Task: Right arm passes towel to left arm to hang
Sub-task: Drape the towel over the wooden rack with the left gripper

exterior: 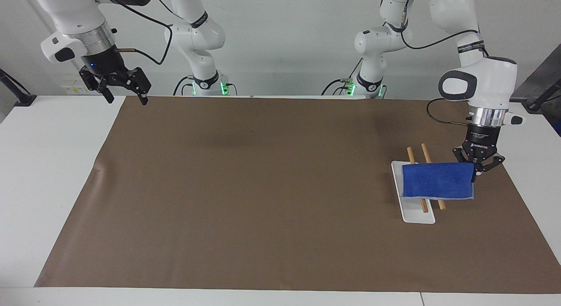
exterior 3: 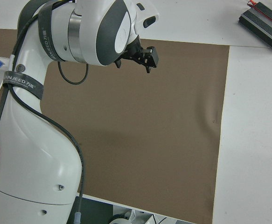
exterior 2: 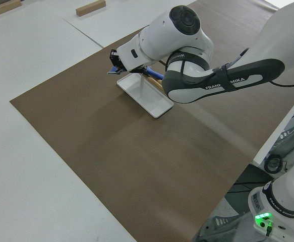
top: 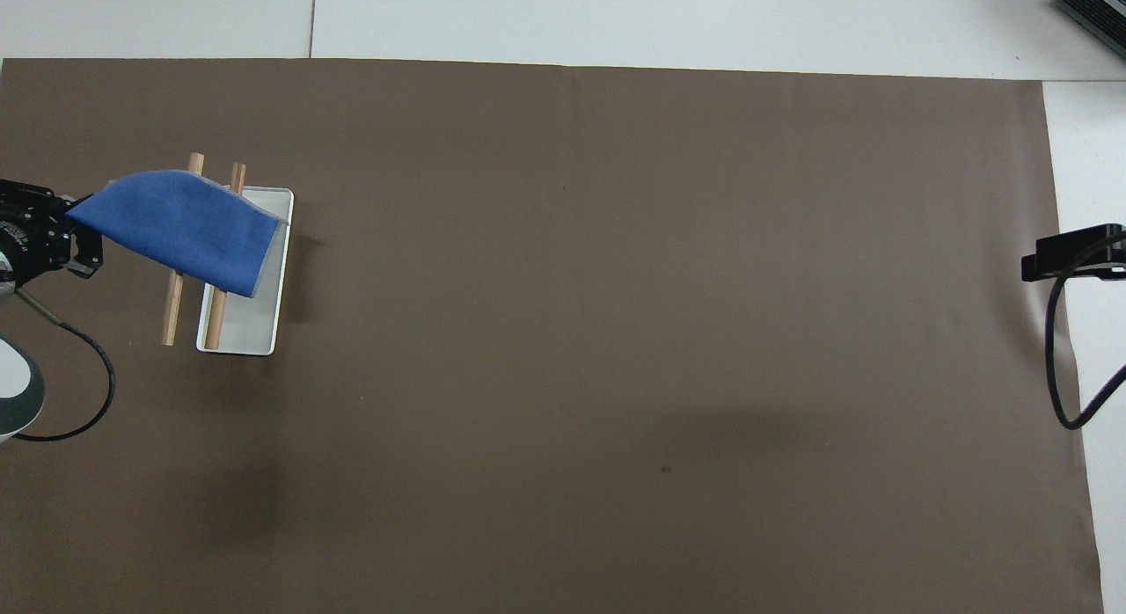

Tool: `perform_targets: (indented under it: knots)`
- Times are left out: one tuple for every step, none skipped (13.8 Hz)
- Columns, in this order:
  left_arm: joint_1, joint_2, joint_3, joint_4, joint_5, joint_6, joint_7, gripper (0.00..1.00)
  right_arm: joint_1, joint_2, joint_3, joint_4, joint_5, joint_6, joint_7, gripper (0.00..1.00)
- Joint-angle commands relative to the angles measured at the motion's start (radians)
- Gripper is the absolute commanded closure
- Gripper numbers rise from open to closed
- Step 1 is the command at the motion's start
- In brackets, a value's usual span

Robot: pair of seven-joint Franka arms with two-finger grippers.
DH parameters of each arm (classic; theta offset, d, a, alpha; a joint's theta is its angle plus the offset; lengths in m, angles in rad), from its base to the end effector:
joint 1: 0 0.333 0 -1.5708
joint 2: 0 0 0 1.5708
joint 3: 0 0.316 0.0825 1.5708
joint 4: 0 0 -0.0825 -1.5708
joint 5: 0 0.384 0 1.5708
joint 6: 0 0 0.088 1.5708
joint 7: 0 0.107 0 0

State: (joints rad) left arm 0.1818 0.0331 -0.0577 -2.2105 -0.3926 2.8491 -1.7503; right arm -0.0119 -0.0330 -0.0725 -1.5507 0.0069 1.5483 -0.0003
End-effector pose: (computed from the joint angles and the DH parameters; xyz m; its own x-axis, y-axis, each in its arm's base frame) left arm 0.5684 0.0917 0.4302 -0.4748 0.7902 -0.3875 0.6510 0.6116 0.4496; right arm 0.5404 -0.0457 0.6500 0.9960 -0.0838 0.0305 -0.0836 -0.9965 -0.0093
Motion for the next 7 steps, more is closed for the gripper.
perform_targets:
  knots:
    - [0.01,-0.019,-0.008,-0.021,-0.015,-0.049,-0.006,0.0,-0.005,-0.05,0.005,-0.093,-0.019,0.038,-0.02,0.0]
    - [0.011,-0.022,-0.005,-0.02,-0.015,-0.069,-0.003,0.0,-0.005,-0.059,0.005,-0.115,-0.019,0.055,-0.017,0.0]
    - [0.019,-0.028,-0.002,-0.018,-0.014,-0.104,-0.002,0.0,-0.005,-0.059,0.005,-0.115,-0.019,0.058,-0.015,0.0]
    - [0.04,-0.039,-0.002,-0.017,-0.014,-0.164,0.003,0.0,-0.005,-0.059,0.005,-0.115,-0.018,0.058,-0.018,0.0]
    - [0.068,-0.045,-0.004,-0.012,-0.012,-0.207,0.005,0.0,-0.005,-0.059,0.007,-0.114,-0.018,0.058,-0.018,0.0]
    - [0.091,-0.047,-0.004,-0.009,-0.012,-0.224,0.005,0.0,-0.002,-0.057,0.007,-0.108,-0.018,0.056,-0.018,0.0]
    - [0.103,-0.047,-0.002,-0.008,-0.012,-0.226,0.006,0.0,-0.002,-0.054,0.008,-0.101,-0.018,0.044,-0.02,0.0]
